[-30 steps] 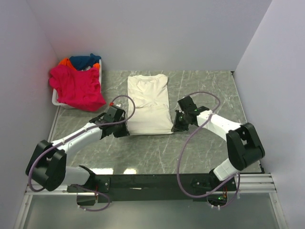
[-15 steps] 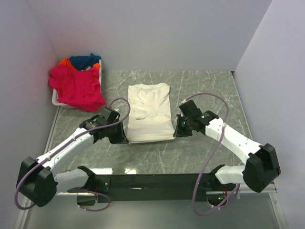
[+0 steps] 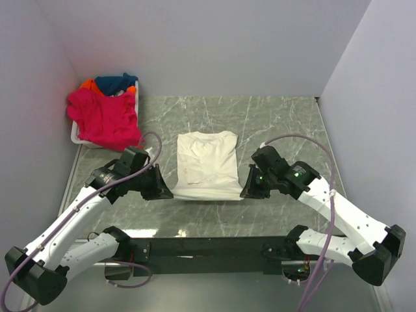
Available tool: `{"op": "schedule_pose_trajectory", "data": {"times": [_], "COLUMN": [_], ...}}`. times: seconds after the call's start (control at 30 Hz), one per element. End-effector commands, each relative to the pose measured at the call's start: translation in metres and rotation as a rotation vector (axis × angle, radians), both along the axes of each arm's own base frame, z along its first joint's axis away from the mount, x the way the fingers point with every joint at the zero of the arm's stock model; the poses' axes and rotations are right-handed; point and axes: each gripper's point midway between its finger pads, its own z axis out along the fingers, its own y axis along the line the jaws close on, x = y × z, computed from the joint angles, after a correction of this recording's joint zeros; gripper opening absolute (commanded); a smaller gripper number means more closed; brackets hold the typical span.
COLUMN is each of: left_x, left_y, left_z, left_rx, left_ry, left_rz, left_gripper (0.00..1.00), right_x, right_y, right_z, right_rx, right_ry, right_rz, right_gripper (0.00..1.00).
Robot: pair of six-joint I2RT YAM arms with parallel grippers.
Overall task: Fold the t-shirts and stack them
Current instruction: Fold the tshirt
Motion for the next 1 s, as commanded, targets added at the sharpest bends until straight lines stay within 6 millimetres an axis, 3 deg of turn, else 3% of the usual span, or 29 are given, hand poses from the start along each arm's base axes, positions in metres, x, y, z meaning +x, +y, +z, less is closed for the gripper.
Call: {"op": "schedule_pose_trajectory", "data": {"times": [0.0, 0.53, 0.67, 0.97], "left_x": [0.006, 0.089, 0.112, 0.143], "left_y": [-0.002, -0.030, -0.021, -0.016], "left_z": [0.018, 0.008, 0.007, -0.005], "left_rx": [-0.024, -0.027, -0.003, -0.002], "left_ry": [-0.025, -0.120, -0.139, -0.137], "left_rz": [0.018, 0.038, 0.064, 0.060], "left_gripper": [0.00, 0.00, 0.00, 0.00], "right_x": [0.007, 0.113, 0.139, 0.192], "right_y": [-0.013, -0.030, -0.029, -0.021], "right_z": [0.024, 0.030, 0.039, 0.044], "right_rx": [-0.034, -0.130, -0.140, -0.174], "right_ry": [-0.052, -0.181, -0.212, -0.241], "right_rz": [-0.065, -0.117, -0.109, -0.088], "right_gripper": [0.00, 0.00, 0.00, 0.00]}}
